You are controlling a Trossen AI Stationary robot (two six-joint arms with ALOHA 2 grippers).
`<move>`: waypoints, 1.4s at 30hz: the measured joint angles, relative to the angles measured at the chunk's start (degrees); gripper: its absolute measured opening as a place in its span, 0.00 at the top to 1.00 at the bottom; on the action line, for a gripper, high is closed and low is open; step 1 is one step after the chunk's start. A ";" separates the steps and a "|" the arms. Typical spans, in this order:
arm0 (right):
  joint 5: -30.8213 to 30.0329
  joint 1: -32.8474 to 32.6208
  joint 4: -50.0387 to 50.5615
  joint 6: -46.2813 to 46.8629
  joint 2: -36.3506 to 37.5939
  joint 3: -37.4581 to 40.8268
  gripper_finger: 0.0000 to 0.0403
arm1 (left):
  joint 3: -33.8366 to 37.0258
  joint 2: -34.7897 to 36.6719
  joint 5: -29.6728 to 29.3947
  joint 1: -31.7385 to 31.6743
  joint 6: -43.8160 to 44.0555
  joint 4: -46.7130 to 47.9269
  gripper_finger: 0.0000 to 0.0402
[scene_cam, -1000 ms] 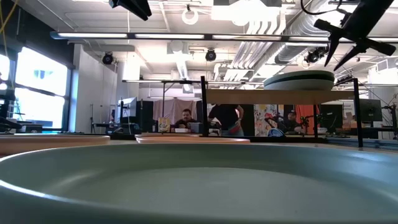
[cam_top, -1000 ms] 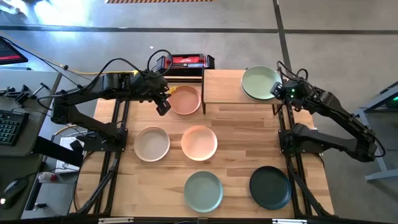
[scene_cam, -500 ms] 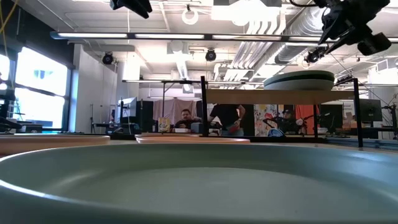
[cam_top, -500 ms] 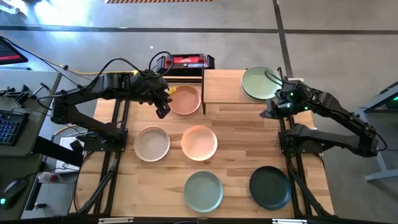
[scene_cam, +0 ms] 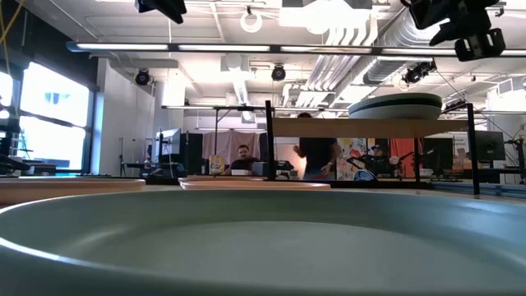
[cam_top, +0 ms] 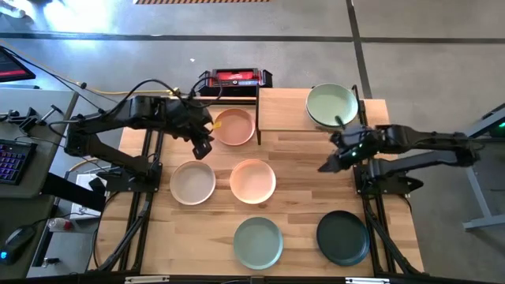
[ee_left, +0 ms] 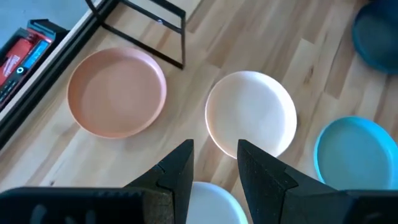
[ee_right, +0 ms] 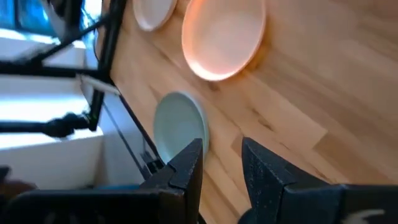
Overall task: Place and stack plates onto a shelf
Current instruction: Stack the dark green plate on top of the light green plate on the shelf
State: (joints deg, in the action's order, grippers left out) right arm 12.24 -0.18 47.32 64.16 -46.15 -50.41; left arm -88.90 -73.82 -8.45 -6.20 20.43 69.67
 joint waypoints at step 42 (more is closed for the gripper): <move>-3.73 -33.68 -2.59 -33.40 -34.32 -0.02 0.77 | 0.02 -5.93 -3.82 8.90 23.46 -0.74 0.72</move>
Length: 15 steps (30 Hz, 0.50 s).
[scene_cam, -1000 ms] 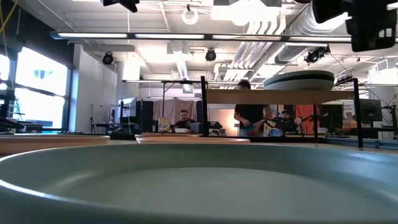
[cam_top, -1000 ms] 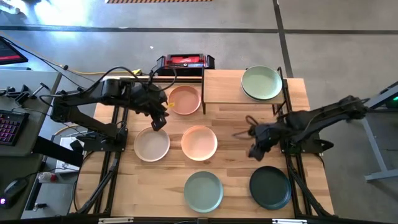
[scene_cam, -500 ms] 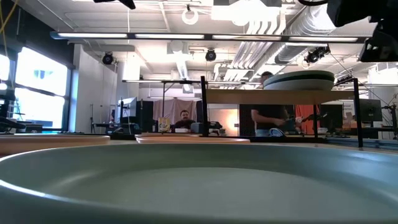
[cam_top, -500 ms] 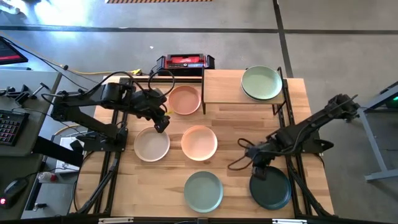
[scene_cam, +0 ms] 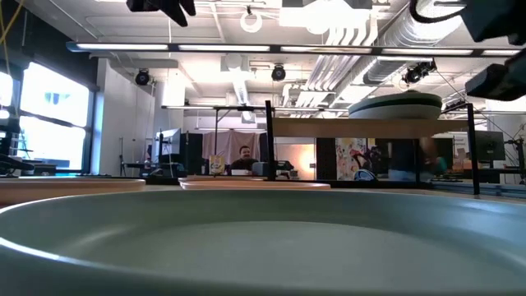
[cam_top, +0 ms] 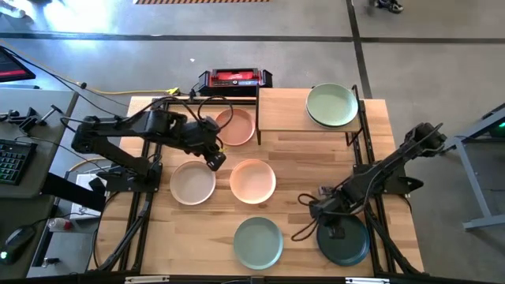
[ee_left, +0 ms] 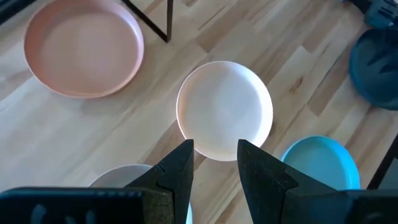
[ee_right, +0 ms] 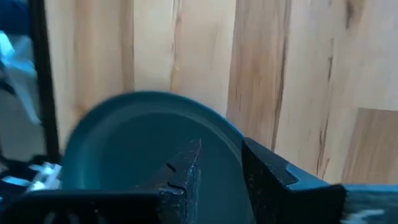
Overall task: Place and stack plates onto a shelf
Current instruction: Stack the dark green plate on top of the light green plate on the shelf
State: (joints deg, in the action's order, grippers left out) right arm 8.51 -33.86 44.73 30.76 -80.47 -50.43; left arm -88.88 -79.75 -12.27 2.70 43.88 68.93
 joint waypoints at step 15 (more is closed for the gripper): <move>-5.59 -1.56 0.23 -8.30 -7.30 0.00 0.77 | 0.00 -1.24 0.11 0.00 1.53 -0.02 0.72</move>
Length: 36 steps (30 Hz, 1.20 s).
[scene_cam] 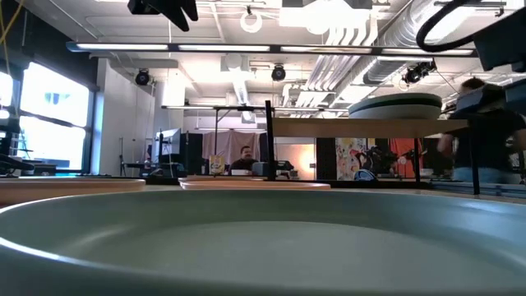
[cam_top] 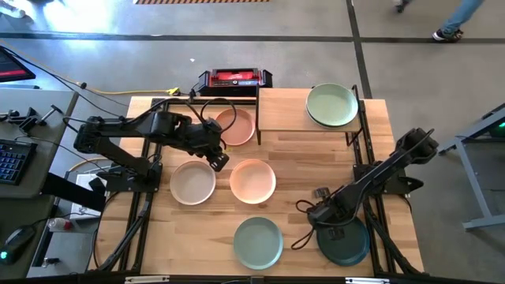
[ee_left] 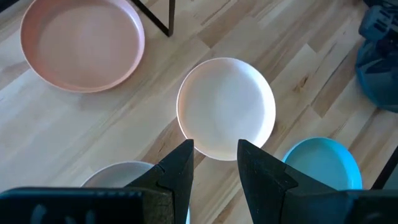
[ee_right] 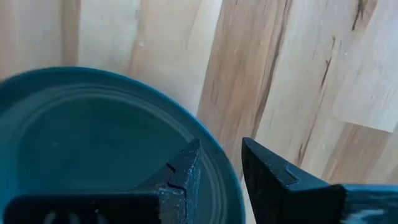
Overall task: Place and stack plates onto a shelf
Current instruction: Stack the dark green plate on top of the light green plate on the shelf
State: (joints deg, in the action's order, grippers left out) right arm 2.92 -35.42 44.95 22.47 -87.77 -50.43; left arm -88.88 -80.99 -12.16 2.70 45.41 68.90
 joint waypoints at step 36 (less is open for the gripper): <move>5.58 0.00 1.21 1.55 -3.75 0.02 0.99 | -0.02 0.00 -0.85 0.00 0.04 0.00 0.72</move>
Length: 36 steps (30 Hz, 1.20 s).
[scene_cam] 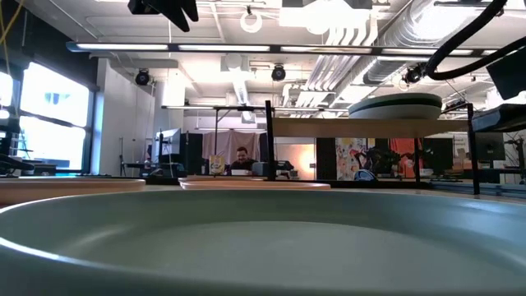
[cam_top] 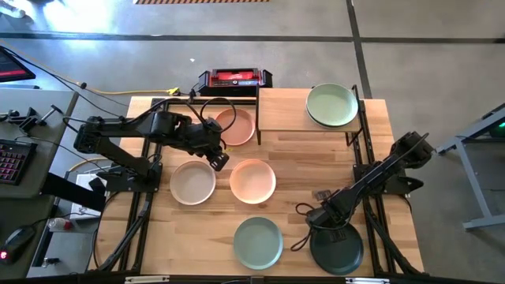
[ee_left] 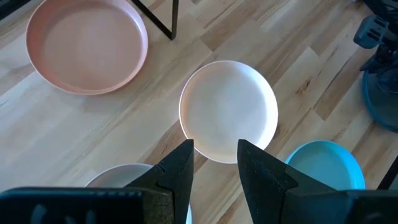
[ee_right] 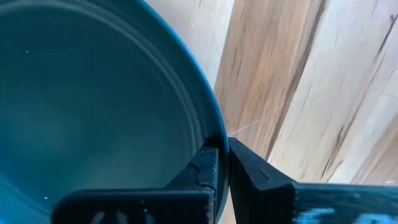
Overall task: Place and stack plates onto a shelf
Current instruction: Stack the dark green plate on top of the light green plate on the shelf
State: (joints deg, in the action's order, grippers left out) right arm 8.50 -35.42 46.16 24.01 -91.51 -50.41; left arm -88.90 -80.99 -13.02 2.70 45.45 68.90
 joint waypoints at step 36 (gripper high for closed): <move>-6.98 11.82 4.99 37.70 33.58 0.02 1.00 | -0.02 0.00 -1.65 0.11 -4.25 0.02 0.72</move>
State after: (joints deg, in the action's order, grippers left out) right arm 1.52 -23.60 51.16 61.71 -57.93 -50.39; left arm -88.92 -80.99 -14.66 2.81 41.20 68.93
